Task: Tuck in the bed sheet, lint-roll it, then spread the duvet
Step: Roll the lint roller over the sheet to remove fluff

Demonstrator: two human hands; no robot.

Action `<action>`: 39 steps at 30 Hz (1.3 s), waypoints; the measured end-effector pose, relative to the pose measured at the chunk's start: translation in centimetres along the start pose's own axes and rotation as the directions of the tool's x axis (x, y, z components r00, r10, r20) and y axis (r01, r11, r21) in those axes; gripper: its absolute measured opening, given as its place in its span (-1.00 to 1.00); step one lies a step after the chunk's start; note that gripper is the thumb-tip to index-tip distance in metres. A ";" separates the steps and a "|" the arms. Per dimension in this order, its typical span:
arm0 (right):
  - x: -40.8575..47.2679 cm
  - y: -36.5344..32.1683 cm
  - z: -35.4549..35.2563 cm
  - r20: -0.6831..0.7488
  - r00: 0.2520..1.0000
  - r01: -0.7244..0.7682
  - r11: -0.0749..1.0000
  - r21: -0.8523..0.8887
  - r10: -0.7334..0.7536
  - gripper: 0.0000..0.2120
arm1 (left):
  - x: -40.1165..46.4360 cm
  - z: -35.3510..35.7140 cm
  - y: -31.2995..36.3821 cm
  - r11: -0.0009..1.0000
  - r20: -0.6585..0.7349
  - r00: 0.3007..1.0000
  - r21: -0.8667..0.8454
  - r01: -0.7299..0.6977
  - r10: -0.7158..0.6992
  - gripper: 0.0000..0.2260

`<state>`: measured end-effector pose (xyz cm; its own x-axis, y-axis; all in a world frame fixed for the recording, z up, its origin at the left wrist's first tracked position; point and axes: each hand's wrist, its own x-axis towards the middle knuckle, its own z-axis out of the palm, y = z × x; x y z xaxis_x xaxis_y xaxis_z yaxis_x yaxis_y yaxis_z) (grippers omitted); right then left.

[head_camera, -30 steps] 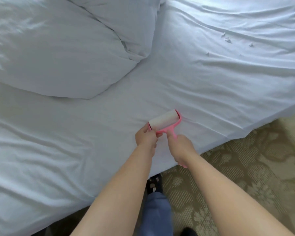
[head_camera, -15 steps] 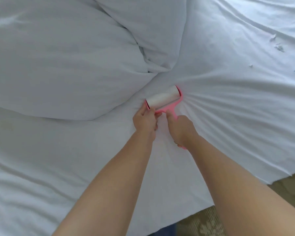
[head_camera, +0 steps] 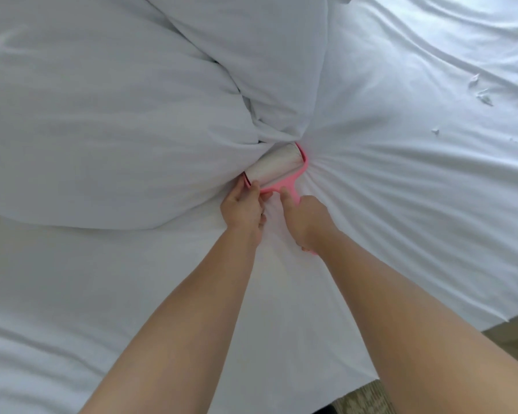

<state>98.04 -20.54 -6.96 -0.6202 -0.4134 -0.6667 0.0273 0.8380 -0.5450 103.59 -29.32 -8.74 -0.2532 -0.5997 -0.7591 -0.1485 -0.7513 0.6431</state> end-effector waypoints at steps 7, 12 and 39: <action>-1.6 1.8 0.0 -0.012 0.999 0.034 0.999 0.013 -0.034 -0.44 | -2.0 -0.2 -1.1 0.999 -0.002 0.999 0.017 -0.039 0.039 -0.66; -4.9 5.1 0.1 -0.003 1.000 0.010 1.000 -0.002 -0.010 -0.37 | -5.4 -1.2 -4.3 0.998 -0.015 0.999 0.060 -0.033 0.034 -0.65; -8.6 11.8 -4.0 -0.068 0.991 -0.104 0.977 0.185 0.118 -0.45 | -9.5 3.8 -8.5 0.896 0.187 0.969 0.383 -0.224 0.162 -0.65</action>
<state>100.53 -5.68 -5.60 -0.6642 -0.2864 -0.6905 0.2362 0.7960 -0.5573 103.59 -16.19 -6.66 -0.4480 -0.6514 -0.6124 -0.4425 -0.4336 0.7849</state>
